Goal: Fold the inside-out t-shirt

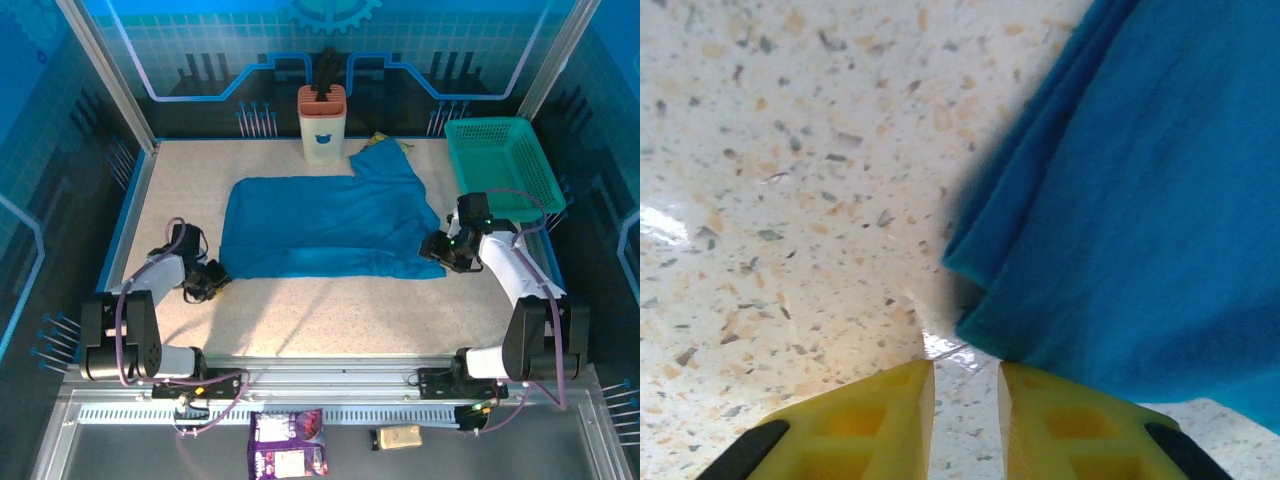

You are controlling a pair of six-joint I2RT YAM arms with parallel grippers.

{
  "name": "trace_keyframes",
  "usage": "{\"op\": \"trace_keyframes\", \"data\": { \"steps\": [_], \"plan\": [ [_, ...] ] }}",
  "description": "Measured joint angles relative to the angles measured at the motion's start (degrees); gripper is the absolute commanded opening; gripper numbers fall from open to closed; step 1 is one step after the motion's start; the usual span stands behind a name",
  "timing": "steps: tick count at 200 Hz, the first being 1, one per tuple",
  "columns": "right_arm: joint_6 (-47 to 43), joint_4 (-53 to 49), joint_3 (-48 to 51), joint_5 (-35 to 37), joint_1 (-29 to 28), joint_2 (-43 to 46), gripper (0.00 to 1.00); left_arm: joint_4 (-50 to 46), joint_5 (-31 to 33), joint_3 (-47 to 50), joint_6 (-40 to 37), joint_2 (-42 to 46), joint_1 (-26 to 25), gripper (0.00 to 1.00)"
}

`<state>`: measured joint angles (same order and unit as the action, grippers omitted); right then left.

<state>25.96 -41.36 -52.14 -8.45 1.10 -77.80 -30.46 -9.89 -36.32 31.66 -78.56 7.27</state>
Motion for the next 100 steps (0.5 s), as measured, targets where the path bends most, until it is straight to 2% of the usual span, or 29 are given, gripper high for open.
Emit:
{"op": "trace_keyframes", "data": {
  "steps": [46,100],
  "plan": [
    [-0.3,1.4,1.6,-2.7,1.6,0.3,0.55,3.8,1.1,0.3,-0.1,0.7,0.0,0.27],
    [-0.3,2.8,5.0,-6.0,5.8,0.3,0.55,7.1,1.3,0.4,-0.5,0.6,0.0,0.13]
  ]
}}
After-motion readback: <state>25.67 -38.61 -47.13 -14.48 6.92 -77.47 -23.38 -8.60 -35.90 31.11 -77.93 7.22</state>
